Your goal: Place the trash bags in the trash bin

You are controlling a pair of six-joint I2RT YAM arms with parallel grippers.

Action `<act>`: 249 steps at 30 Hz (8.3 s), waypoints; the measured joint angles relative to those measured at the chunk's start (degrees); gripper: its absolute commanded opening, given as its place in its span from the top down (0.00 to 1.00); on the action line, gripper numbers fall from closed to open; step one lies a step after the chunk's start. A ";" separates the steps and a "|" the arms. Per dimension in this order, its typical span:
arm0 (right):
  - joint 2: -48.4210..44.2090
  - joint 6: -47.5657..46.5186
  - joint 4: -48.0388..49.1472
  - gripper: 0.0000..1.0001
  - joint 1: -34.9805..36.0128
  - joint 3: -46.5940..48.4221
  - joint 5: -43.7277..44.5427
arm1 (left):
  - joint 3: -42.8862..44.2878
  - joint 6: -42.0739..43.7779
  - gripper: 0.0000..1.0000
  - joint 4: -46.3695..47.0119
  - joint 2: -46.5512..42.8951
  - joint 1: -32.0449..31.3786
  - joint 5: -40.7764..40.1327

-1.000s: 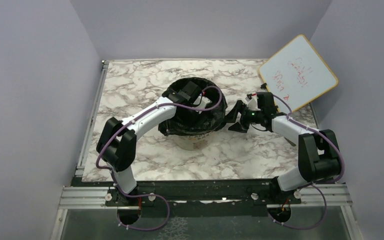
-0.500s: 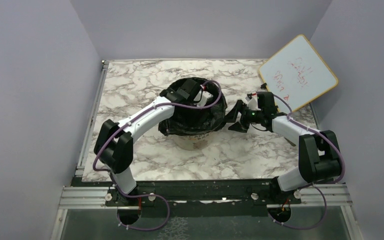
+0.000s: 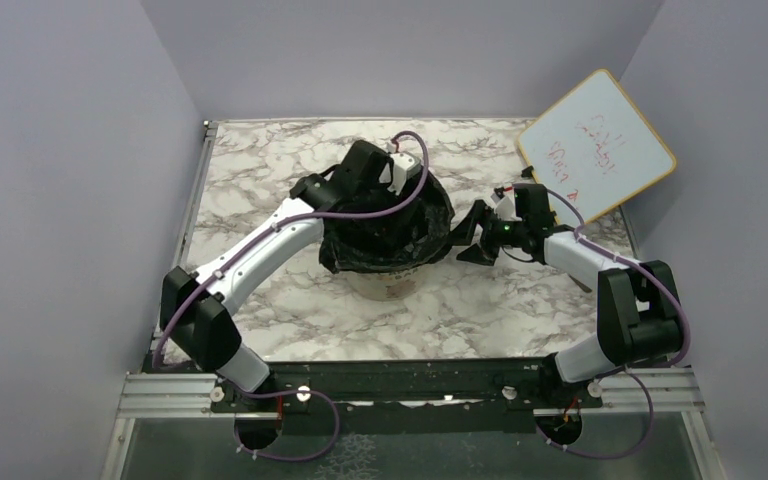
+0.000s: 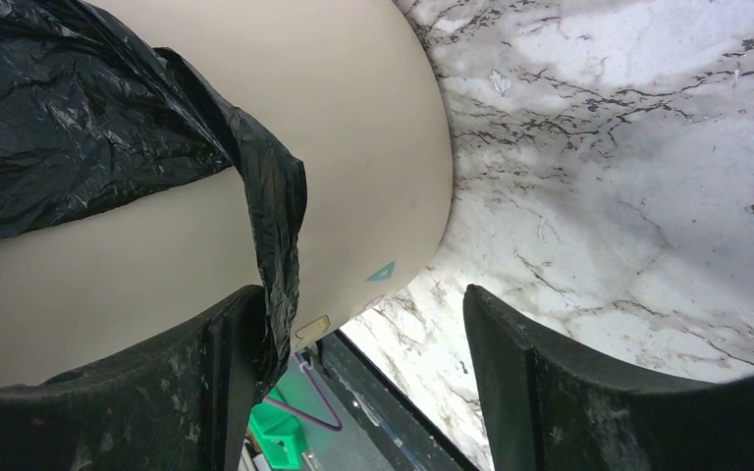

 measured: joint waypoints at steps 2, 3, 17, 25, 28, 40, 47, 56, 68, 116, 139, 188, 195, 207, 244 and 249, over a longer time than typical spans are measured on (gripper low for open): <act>0.00 0.00 0.00 0.22 0.00 -0.02 0.00 | 0.68 -0.61 0.03 0.02 -1.29 0.00 -1.70; 0.00 0.00 0.00 0.22 0.00 0.00 0.00 | 1.29 -1.05 0.03 0.24 -2.34 0.04 -3.10; 1.53 -2.23 -2.14 0.14 0.11 1.49 0.74 | -3.65 -9.81 0.01 8.20 -26.29 13.16 -19.80; 5.70 -4.42 -2.86 0.14 1.36 3.61 1.57 | -25.75 -20.48 0.01 10.40 -28.44 37.46 -8.59; 7.06 -4.70 -2.86 0.14 1.40 3.61 1.55 | -34.77 -24.06 0.01 12.31 -30.23 40.13 -1.44; 8.13 -5.14 -2.78 0.14 2.32 3.52 1.73 | -51.21 -33.09 0.03 30.91 -33.07 40.28 19.54; 10.19 -5.05 -2.84 0.14 3.65 3.50 2.75 | -55.67 -37.70 0.09 40.87 -27.63 40.28 24.06; 10.21 -4.48 -2.82 0.14 3.65 3.52 2.75 | -57.00 -39.26 0.16 49.70 -19.50 40.09 25.81; 10.08 -4.63 -6.51 0.13 3.63 4.96 5.97 | -58.90 -39.69 0.25 51.60 -15.69 35.63 23.08; 2.25 -12.70 -50.60 0.21 29.64 50.66 55.30 | -49.37 -32.44 0.01 32.22 -28.74 34.25 13.33; 6.97 -15.23 -49.96 0.34 30.97 48.33 59.80 | -43.52 -31.80 0.01 27.23 -31.71 34.25 14.67; 13.38 -23.28 -51.15 0.16 30.97 58.31 64.06 | -43.39 -31.12 0.01 22.38 -36.30 34.27 8.61; 6.69 -21.42 -51.10 0.20 30.97 57.83 63.14 | -41.27 -30.64 0.01 20.94 -36.44 34.27 7.23; -2.97 -22.27 -38.64 0.29 31.95 53.40 32.00 | -40.15 -29.44 0.01 19.37 -36.85 34.27 6.86; -1.25 -72.32 -40.06 0.90 35.82 39.43 11.26 | -39.74 -28.15 0.01 19.04 -36.17 34.27 6.99; -0.13 -75.89 -42.93 0.97 35.80 42.32 11.52 | -39.74 -28.11 0.01 19.04 -36.17 34.27 7.15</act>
